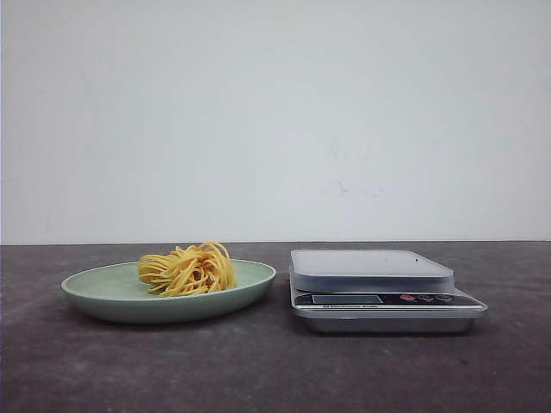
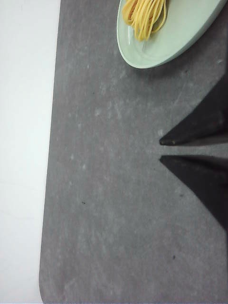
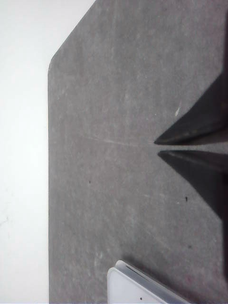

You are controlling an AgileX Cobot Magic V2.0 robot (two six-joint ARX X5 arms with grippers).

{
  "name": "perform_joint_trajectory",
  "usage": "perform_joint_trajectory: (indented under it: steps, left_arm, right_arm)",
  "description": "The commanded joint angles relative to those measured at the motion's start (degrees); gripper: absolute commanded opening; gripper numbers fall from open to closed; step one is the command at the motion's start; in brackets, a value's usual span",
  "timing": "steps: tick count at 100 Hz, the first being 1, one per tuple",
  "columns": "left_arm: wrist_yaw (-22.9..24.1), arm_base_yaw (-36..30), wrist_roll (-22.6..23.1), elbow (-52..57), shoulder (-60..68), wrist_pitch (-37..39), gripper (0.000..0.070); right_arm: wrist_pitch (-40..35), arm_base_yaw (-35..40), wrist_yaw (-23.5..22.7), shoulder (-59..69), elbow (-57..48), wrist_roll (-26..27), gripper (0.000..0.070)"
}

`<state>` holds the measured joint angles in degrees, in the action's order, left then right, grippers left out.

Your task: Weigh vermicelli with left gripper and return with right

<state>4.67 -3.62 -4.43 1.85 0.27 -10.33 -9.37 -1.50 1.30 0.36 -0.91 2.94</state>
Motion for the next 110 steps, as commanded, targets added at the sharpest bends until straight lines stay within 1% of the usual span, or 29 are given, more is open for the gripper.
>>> perform_joint_trajectory:
  steps: [1,13,37,58,69,82,97,103,110]
  left_arm:
    - [0.00,-0.04,0.55,-1.05,-0.09,-0.39,0.0000]
    - [0.00,-0.04,0.55,-1.05,-0.09,-0.37,0.0000]
    - [0.00,-0.04,0.55,-1.05,-0.09,-0.31,0.0000]
    - [-0.39,-0.04,0.59,-1.05,-0.09,-0.35,0.0000]
    - [1.64,-0.04,0.09,-0.98,-0.09,-0.37,0.0000]
    - [1.86,-0.04,-4.04,0.70,0.09,-0.87,0.0004]
    - [2.54,-0.04,-11.61,4.68,2.16,-0.79,0.0005]
    - [2.14,-0.04,-12.98,6.51,4.13,-0.90,0.0005]
    - [0.59,-0.04,-13.20,9.20,7.04,-1.95,0.0005]
  right_arm:
    - [0.90,0.17,-0.17,-0.13,0.17,0.90,0.0011]
    - [0.81,0.17,-1.38,-0.13,0.17,0.96,0.0011]
    - [0.70,0.17,-1.60,-0.13,0.17,1.64,0.0011]
    - [0.55,0.17,-2.80,-0.13,0.17,1.57,0.0010]
    - [0.50,0.17,-2.80,-0.13,0.11,1.62,0.0009]
    - [0.07,0.20,-2.80,-0.13,-1.11,1.86,0.0008]
    - [0.04,0.31,-2.82,-0.04,-4.31,8.00,0.0007]
    - [-0.35,0.31,-2.86,0.02,-5.73,9.29,0.0007]
    - [-1.95,0.28,-2.89,0.59,-7.93,9.92,0.0007]
